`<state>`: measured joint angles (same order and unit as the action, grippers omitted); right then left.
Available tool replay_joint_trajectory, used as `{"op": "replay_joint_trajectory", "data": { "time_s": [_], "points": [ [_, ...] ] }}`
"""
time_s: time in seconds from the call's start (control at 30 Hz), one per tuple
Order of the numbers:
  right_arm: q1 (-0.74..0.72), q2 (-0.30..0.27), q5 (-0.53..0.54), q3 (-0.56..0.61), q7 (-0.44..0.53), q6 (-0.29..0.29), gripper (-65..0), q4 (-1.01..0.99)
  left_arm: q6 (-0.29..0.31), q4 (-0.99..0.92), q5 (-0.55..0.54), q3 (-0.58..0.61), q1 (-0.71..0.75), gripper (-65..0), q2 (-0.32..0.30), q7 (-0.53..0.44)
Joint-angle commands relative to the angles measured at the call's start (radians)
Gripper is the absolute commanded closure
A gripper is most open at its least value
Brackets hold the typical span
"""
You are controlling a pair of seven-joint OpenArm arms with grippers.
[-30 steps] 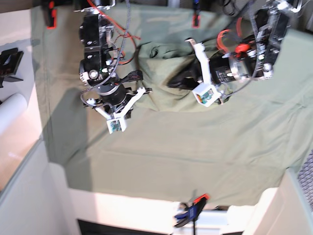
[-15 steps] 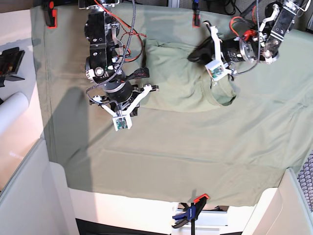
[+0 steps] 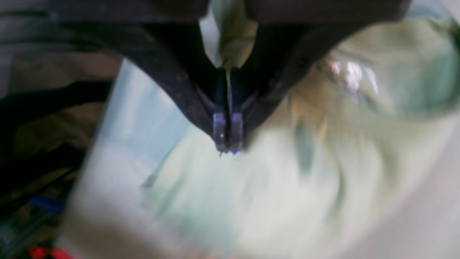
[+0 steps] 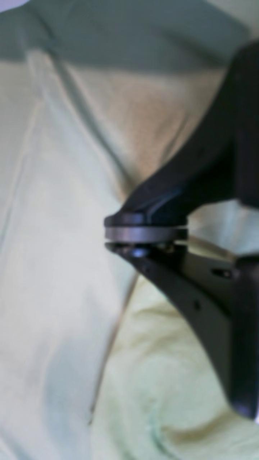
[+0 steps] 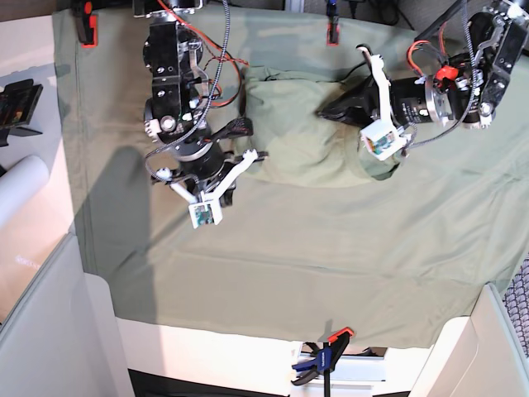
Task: Fold the T-shirt properly
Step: 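Grasp the bundle edges with both grippers and lift them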
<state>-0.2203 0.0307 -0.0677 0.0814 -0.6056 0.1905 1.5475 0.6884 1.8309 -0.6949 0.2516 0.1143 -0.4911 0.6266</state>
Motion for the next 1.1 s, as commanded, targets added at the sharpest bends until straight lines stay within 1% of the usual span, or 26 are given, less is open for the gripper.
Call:
{"op": "replay_joint_trajectory", "data": {
  "time_s": [0.0,0.07,0.17,0.23,0.33,0.4,0.47,0.57,0.7,0.83,0.93,1.07],
  "points": [
    [-0.042,0.003,0.005,-0.001,0.031,0.014,0.0,0.016,0.010,0.042,-0.018,-0.005,0.006,0.0,-0.020,0.000],
    [-0.074,0.003,0.005,-0.001,0.043,0.038,0.0,-0.003,0.010,0.073,-0.016,-0.005,0.035,0.0,-0.043,0.007],
    [-0.134,0.003,0.005,-0.001,0.087,0.081,0.0,-0.080,0.010,0.073,-0.011,-0.005,0.087,0.0,-0.077,0.006],
    [-0.186,0.003,0.005,-0.001,0.111,0.103,0.0,-0.167,0.010,0.073,0.022,-0.005,0.122,0.0,-0.079,-0.002],
    [-0.257,0.003,0.004,-0.001,0.136,0.130,0.0,-0.312,0.010,0.071,0.109,-0.002,0.162,0.0,-0.079,-0.069],
    [-0.287,0.003,0.004,-0.001,0.135,0.132,0.0,-0.396,0.010,0.056,0.166,-0.002,0.172,0.0,-0.079,-0.106],
    [-0.294,0.002,0.005,-0.001,0.135,0.133,0.0,-0.450,0.010,0.021,0.197,-0.002,0.170,0.0,-0.073,-0.123],
    [-0.282,0.002,0.005,-0.001,0.135,0.165,0.0,-0.478,0.010,-0.042,0.240,-0.002,0.168,0.0,-0.071,-0.166],
    [-0.264,0.002,0.021,-0.001,0.133,0.201,0.0,-0.477,0.010,-0.103,0.302,-0.002,0.168,0.0,-0.071,-0.254],
    [-0.263,0.002,0.088,-0.001,0.079,0.236,0.0,-0.477,0.010,-0.151,0.373,-0.002,0.163,0.0,-0.068,-0.321],
    [-0.263,0.002,0.146,-0.001,0.019,0.250,0.0,-0.477,0.010,-0.198,0.386,-0.002,0.138,0.0,-0.068,-0.328],
    [-0.255,-0.001,0.200,-0.001,-0.041,0.264,0.0,-0.470,0.010,-0.274,0.386,-0.002,0.062,0.0,-0.068,-0.328]
  ]
}}
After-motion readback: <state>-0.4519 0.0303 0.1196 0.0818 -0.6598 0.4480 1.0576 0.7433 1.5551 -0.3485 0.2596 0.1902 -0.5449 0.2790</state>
